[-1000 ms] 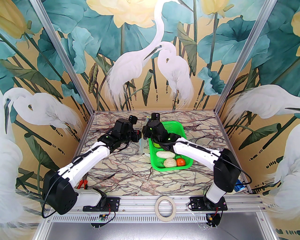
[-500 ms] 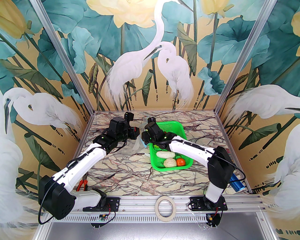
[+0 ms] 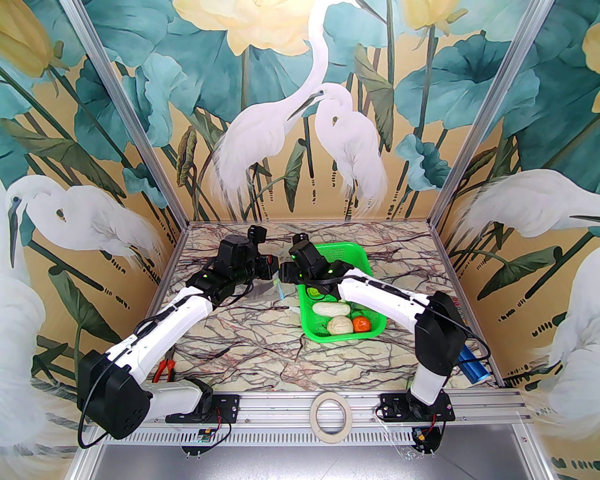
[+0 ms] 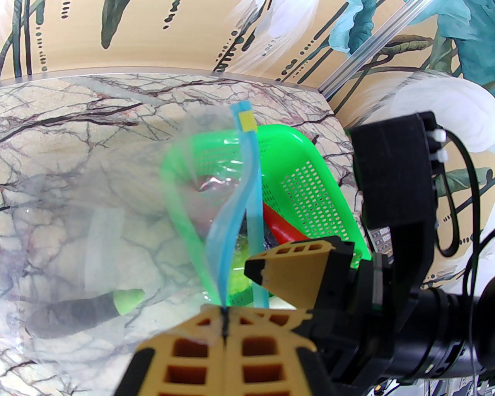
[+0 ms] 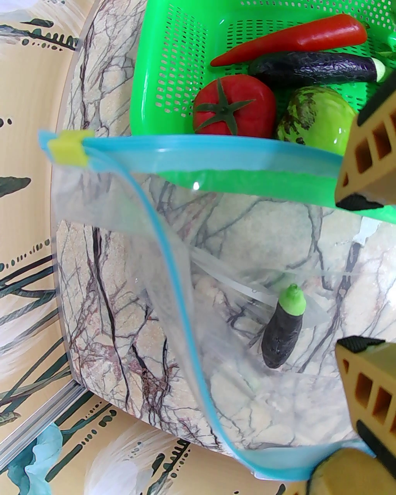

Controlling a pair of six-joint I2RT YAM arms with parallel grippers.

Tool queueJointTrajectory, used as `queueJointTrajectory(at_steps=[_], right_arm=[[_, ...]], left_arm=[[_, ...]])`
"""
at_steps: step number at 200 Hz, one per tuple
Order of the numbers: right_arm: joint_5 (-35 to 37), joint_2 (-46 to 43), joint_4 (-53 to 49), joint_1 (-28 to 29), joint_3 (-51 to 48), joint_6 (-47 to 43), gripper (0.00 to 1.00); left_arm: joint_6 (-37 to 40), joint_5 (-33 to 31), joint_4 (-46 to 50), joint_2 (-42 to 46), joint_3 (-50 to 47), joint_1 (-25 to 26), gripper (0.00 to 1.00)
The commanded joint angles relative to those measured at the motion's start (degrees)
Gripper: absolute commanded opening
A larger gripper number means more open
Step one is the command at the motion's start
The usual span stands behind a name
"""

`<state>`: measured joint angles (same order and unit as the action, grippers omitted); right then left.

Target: Place the food in the zip-top bag and seal the zipper

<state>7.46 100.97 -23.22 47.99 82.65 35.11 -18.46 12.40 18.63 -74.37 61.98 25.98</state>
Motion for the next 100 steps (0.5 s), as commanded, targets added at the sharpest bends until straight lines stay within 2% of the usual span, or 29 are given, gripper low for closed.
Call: queueJointTrajectory(at_steps=[1,33,70,100], right_arm=[[-0.39,-7.66,0.48,0.32,-1.08,-2.27,0.63],[1.85,-14.66,-4.25,-2.01,-4.44,-2.18,0.66],[-0.27,-19.06,-12.78,-6.29,-7.91,-2.39,0.67],[-2.7,-19.17,-22.2,-8.26,-9.67,-4.83,0.81]], left_arm=[[0.38,2.7,-1.1,-0.98,-0.31,0.21,0.0],[1.12,3.21,-0.67,-1.21,-0.44,0.21,0.0],[1.69,3.84,-0.53,-2.14,0.03,0.26,0.0],[2.09,4.71,-0.48,-2.71,0.6,0.27,0.0]])
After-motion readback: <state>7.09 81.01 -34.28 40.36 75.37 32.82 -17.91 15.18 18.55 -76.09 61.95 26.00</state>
